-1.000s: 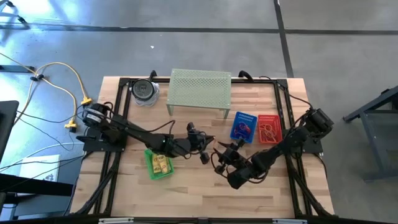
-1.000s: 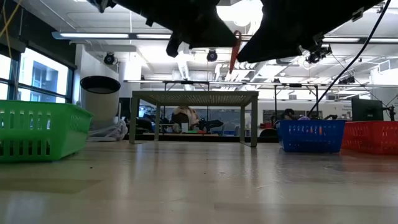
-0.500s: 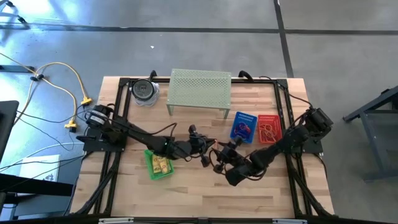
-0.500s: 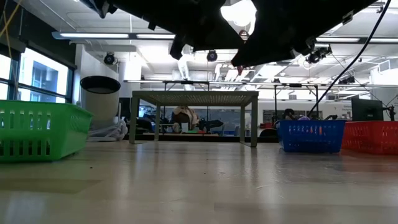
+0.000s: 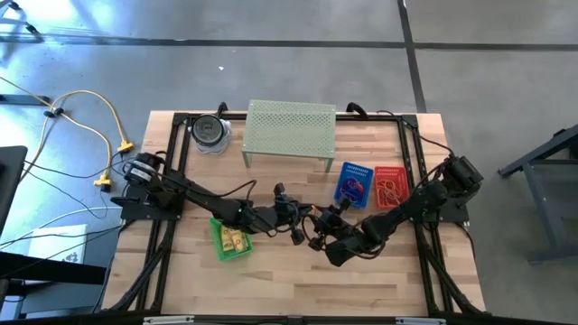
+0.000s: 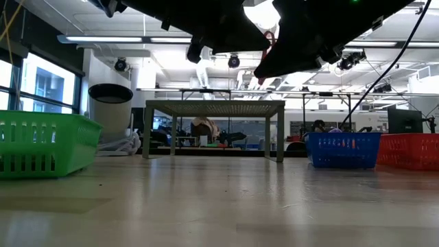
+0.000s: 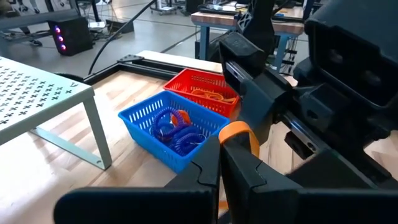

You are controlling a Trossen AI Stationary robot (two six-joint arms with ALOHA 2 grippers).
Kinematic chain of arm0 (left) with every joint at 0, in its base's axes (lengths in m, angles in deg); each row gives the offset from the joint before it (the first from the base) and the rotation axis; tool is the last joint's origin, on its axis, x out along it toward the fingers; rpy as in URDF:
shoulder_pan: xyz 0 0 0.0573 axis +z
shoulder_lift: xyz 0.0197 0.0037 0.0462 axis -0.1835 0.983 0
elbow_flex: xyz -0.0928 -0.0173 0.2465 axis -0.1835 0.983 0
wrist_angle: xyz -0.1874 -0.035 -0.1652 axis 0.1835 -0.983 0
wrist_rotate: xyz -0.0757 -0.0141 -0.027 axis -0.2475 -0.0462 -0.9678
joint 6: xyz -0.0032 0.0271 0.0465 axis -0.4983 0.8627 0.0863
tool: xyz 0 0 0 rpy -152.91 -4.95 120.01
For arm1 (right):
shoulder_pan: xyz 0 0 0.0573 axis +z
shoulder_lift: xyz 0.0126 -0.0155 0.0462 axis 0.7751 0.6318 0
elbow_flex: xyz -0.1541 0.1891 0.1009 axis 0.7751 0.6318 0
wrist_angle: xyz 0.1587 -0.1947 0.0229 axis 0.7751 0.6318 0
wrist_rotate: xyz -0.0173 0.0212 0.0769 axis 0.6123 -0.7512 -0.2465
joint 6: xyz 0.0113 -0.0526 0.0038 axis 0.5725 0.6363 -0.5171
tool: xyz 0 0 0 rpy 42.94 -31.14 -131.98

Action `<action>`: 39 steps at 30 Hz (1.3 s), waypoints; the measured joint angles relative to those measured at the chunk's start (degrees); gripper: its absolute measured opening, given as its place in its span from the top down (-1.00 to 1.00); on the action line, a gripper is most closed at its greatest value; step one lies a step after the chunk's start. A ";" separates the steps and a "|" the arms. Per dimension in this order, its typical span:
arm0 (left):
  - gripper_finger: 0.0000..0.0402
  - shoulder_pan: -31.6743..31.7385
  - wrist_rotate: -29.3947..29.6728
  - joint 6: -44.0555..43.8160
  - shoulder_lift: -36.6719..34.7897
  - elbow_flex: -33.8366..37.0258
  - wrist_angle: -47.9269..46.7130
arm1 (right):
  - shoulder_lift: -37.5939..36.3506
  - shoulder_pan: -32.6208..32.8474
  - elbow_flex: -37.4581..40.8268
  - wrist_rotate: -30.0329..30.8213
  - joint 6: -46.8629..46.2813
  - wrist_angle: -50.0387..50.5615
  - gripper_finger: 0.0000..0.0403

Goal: Pick & Place Office Desk Supplies
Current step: Put the orange rubber band into the red bin

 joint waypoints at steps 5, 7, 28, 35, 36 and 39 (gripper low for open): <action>1.00 0.00 0.00 0.02 0.00 0.00 -0.19 | 0.00 0.00 0.00 -0.53 0.44 0.01 0.85; 1.00 0.00 0.00 0.02 0.00 0.00 -0.23 | 0.00 0.00 0.00 -2.32 1.49 0.00 0.95; 0.76 -3.15 -5.78 18.87 -0.02 0.00 -1.21 | -0.07 2.03 0.00 -4.45 2.00 0.44 0.99; 0.43 -4.09 -5.44 16.51 -0.02 0.00 -1.15 | -0.13 2.79 0.00 -4.86 1.95 1.18 0.99; 0.38 -4.09 -5.45 16.04 -0.02 0.00 -1.29 | -0.43 2.97 0.00 -5.37 1.80 2.36 0.99; 0.30 -4.53 -5.38 15.51 -0.02 0.00 -2.46 | -2.03 3.87 0.00 -6.01 -1.50 7.74 0.99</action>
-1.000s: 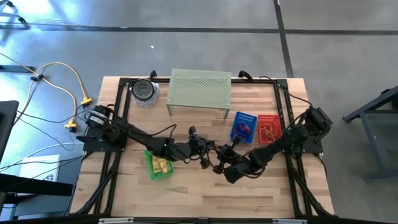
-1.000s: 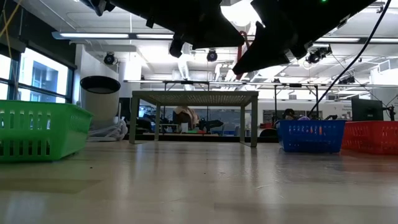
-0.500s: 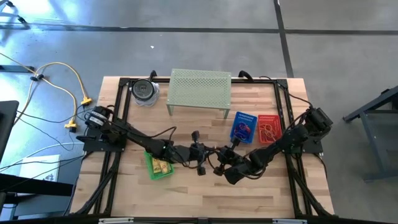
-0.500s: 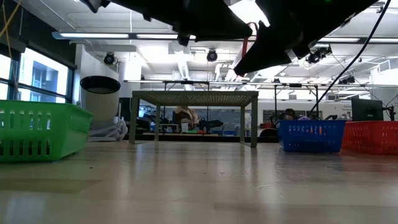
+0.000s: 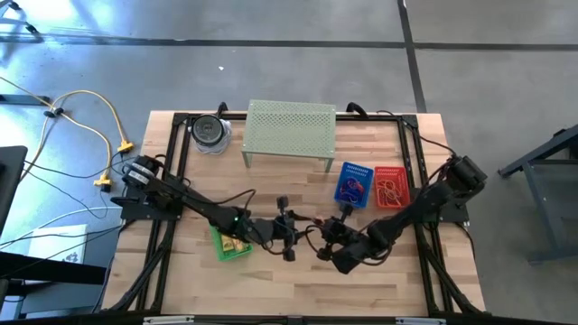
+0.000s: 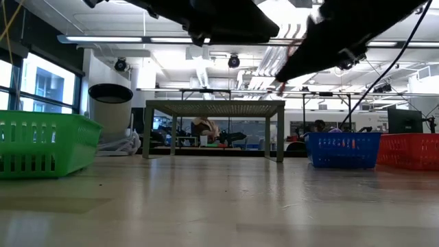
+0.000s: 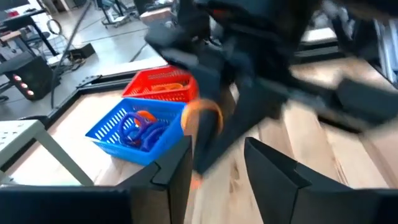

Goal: Pick & Place Office Desk Supplies
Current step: Put the orange rubber band into the red bin

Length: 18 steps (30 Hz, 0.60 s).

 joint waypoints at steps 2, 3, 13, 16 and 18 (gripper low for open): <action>0.28 -0.48 -0.04 -0.03 0.00 0.00 -0.81 | -2.10 0.80 0.00 -0.19 -4.33 5.58 0.99; 0.27 -0.65 -0.04 -0.16 0.00 0.00 -1.19 | -3.22 1.16 0.00 -0.36 -6.83 8.19 0.99; 0.27 -1.57 -3.58 -6.95 -0.04 0.01 -7.35 | -14.58 4.95 0.00 -10.19 -34.92 41.54 0.99; 0.27 -1.30 -7.33 -9.43 -0.04 0.02 -9.76 | -16.81 5.94 0.00 -13.11 -42.46 50.29 0.99; 0.27 -1.11 -8.68 -10.11 -0.04 0.02 -10.78 | -17.96 5.92 0.00 -15.58 -46.18 55.89 0.99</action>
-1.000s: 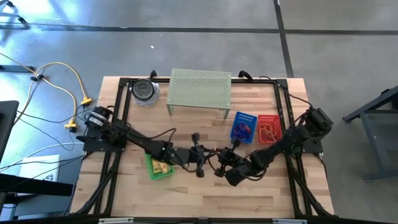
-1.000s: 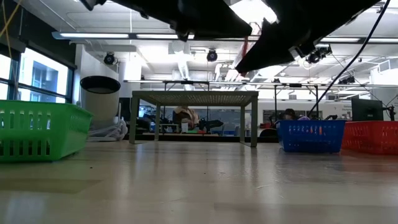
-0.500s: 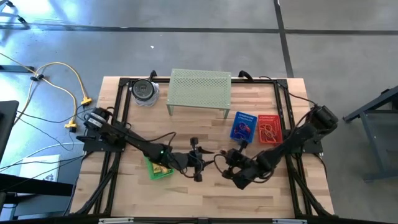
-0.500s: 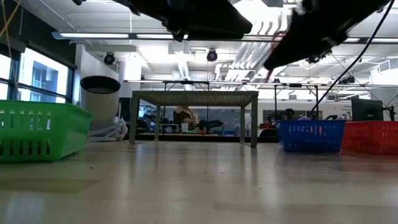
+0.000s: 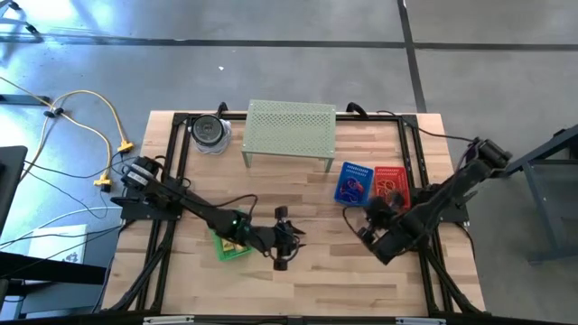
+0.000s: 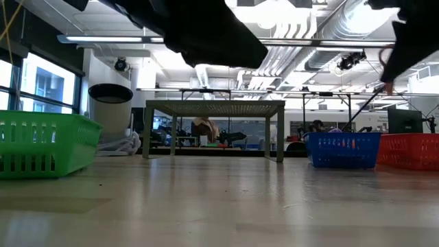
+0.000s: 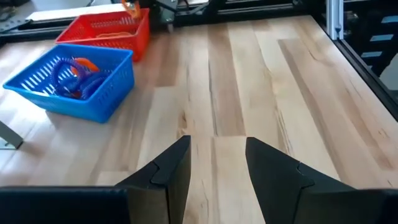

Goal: Pick & Place Office Desk Supplies
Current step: Put the orange rubber band into the red bin

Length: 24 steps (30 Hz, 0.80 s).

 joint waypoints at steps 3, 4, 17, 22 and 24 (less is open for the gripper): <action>0.27 0.07 -0.39 0.02 0.00 0.00 -0.13 | -1.09 -1.03 0.00 -2.87 -3.73 7.53 0.99; 0.27 0.07 -0.38 0.02 0.00 0.00 -0.15 | -1.21 -1.56 0.00 -3.87 -4.12 9.54 0.99; 0.27 -0.31 -0.58 -2.90 0.00 0.00 -3.20 | -5.09 -12.47 2.92 -11.28 5.99 15.76 0.99; 0.27 -1.23 -0.58 -3.21 0.00 0.00 -3.85 | -10.49 -17.86 9.48 -13.95 7.24 11.98 0.99; 0.27 -1.64 -0.58 -3.19 0.00 0.00 -3.85 | -12.33 -20.08 12.36 -15.69 8.37 9.02 0.99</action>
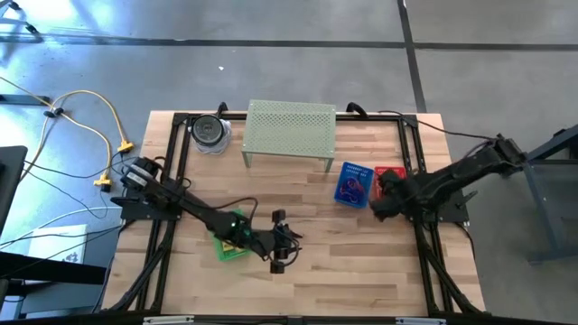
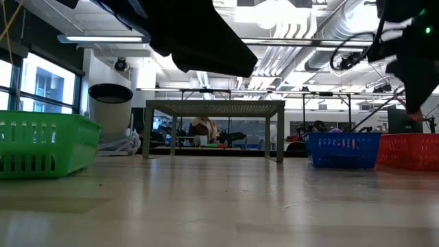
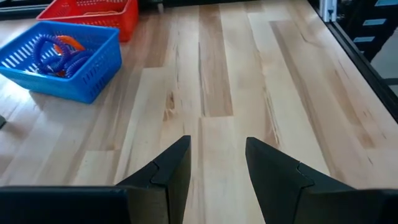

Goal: Pick & Place Office Desk Supplies
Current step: Put the orange rubber band into the red bin, then put the red bin on the shelf

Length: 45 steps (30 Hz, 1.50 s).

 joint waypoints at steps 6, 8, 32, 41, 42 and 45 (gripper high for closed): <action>0.27 -0.37 0.00 0.26 0.00 0.00 0.00 | -1.69 -4.85 5.46 -1.38 1.08 -4.05 0.99; 0.27 -0.31 0.02 0.24 0.00 0.00 0.00 | -1.36 -5.58 5.82 -1.21 2.10 -4.66 0.98; 0.27 -0.37 0.16 0.08 0.00 0.00 -0.60 | -0.98 -5.82 0.73 4.07 11.66 -7.11 0.12; 0.27 -2.24 0.13 0.03 0.00 0.00 -1.21 | -1.10 -1.53 -0.15 -12.02 30.92 -14.14 0.12; 0.27 -2.33 0.12 0.02 0.00 0.00 -1.62 | -1.10 -1.18 -0.15 -12.57 31.72 -14.81 0.12; 0.27 -2.51 0.10 -0.50 0.00 0.00 -2.82 | -1.10 -0.48 -0.15 -13.51 32.20 -14.67 0.12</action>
